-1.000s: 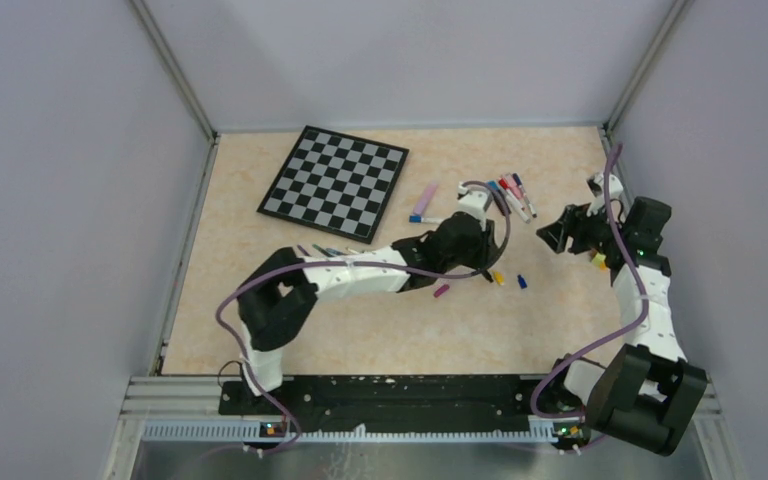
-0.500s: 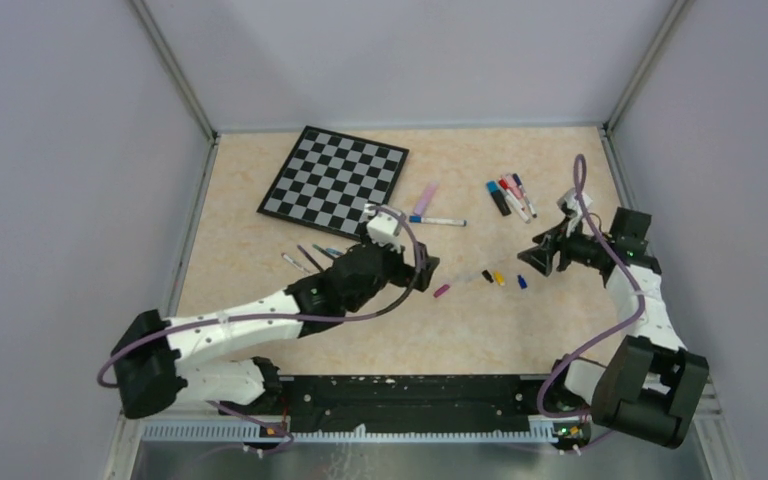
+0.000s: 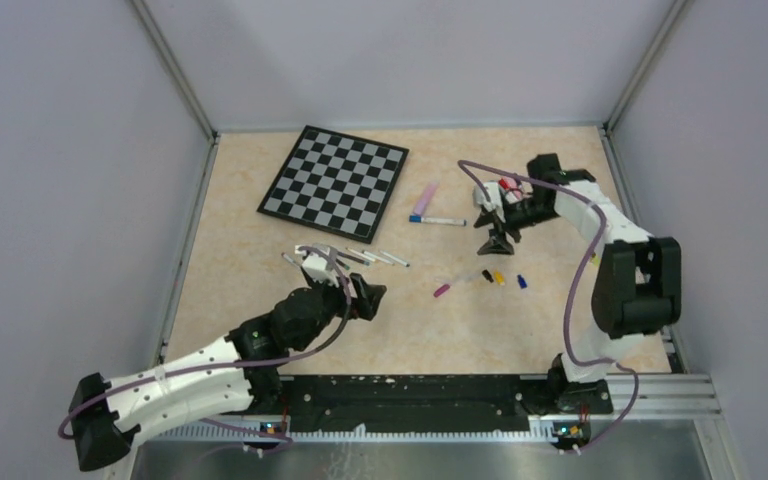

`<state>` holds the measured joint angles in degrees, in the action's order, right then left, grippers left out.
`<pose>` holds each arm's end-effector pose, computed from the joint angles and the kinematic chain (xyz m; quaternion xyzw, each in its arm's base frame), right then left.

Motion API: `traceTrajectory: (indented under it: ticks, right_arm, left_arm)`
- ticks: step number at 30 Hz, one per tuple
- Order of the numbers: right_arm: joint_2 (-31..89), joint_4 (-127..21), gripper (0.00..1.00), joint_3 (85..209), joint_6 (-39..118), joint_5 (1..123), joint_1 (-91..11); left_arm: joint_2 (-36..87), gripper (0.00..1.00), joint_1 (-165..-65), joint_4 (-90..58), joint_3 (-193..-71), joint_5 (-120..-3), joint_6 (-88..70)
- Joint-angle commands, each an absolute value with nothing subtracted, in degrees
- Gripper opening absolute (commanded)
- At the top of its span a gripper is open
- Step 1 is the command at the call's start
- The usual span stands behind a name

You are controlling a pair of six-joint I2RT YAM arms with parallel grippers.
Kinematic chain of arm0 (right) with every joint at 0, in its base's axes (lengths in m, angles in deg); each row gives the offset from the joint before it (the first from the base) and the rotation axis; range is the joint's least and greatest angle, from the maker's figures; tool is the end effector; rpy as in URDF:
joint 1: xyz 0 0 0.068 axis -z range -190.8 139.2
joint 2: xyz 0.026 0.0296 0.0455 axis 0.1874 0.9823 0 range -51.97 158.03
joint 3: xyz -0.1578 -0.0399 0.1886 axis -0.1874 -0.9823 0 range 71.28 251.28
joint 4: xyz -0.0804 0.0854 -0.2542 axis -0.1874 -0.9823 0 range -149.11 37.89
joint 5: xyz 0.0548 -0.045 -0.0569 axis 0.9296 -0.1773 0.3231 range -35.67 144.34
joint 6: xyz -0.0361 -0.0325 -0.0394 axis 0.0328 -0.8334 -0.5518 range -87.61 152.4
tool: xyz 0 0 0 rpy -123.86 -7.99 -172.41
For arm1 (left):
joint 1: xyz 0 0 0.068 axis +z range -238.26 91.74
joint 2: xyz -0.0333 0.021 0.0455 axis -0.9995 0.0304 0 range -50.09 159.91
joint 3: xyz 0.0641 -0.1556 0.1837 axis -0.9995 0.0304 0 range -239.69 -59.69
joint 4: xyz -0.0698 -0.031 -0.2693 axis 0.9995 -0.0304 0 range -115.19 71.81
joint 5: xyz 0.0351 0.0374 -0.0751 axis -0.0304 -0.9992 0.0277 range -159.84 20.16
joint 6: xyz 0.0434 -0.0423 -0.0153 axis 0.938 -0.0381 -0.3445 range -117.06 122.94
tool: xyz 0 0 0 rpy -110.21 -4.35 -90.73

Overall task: Open the pen caps
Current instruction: Pick up the pen from the center of the board.

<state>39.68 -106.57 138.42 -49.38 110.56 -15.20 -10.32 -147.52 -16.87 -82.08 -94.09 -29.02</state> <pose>0.3078 0.0635 0.1990 -0.6328 0.6103 0.3132 0.3593 0.1289 -0.1784 0.2124 0.0616 0.7889 -0.3028 0.5312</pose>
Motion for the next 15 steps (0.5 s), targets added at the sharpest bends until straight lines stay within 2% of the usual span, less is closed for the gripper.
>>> traceTrajectory:
  ticks: [1,5,9,15]
  right_arm:
    - [48.35,-108.64,0.65,150.38,-52.6,102.26,-21.34]
    - [58.15,-111.57,0.66,161.61,-50.49,95.97,-26.58]
    - [64.87,-106.62,0.67,167.55,-43.2,86.83,-31.36]
    - [72.13,-105.18,0.64,174.41,-39.08,84.34,-33.78]
  left_arm:
    - [-16.13,0.99,-147.29,-20.58,-79.75,-98.5,-33.51]
    - [-18.17,0.99,-147.32,-22.08,-78.32,-99.23,-35.25]
    - [-17.46,0.99,-147.26,-22.56,-77.99,-99.59,-36.09]
    - [-15.07,0.99,-147.27,-22.49,-78.86,-100.57,-34.73]
